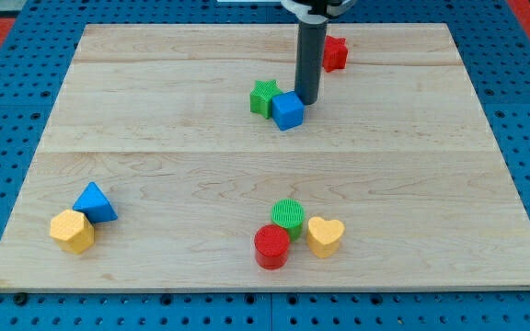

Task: Move the blue cube to the left of the blue triangle

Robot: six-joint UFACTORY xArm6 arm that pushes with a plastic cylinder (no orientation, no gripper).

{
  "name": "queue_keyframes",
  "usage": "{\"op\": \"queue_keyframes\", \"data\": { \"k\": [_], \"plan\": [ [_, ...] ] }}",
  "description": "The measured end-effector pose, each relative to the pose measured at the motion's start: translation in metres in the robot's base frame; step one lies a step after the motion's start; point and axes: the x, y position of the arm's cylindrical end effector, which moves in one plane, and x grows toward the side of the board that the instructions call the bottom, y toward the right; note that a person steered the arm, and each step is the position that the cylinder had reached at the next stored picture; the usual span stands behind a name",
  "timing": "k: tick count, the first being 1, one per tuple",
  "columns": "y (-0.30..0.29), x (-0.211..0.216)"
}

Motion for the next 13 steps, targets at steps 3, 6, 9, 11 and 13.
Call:
{"op": "queue_keyframes", "data": {
  "k": [3, 6, 9, 11, 13],
  "plan": [
    [-0.027, 0.078],
    [-0.124, 0.004],
    [-0.166, -0.039],
    [-0.224, -0.04],
    [-0.199, -0.035]
  ]
}}
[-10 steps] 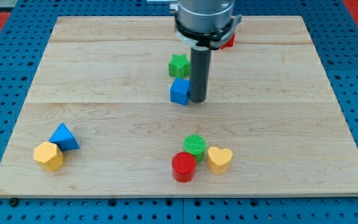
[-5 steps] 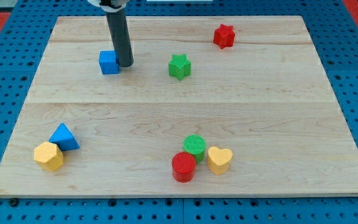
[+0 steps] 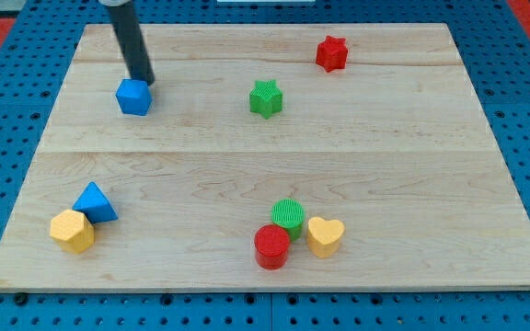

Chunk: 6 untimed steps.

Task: Move the blue cube to the left of the blue triangle

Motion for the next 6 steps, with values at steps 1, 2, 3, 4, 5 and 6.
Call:
{"op": "queue_keyframes", "data": {
  "k": [1, 2, 3, 4, 5, 6],
  "plan": [
    [-0.009, 0.038],
    [-0.014, 0.036],
    [-0.02, 0.024],
    [-0.037, 0.016],
    [-0.069, 0.045],
    [-0.076, 0.066]
  ]
}}
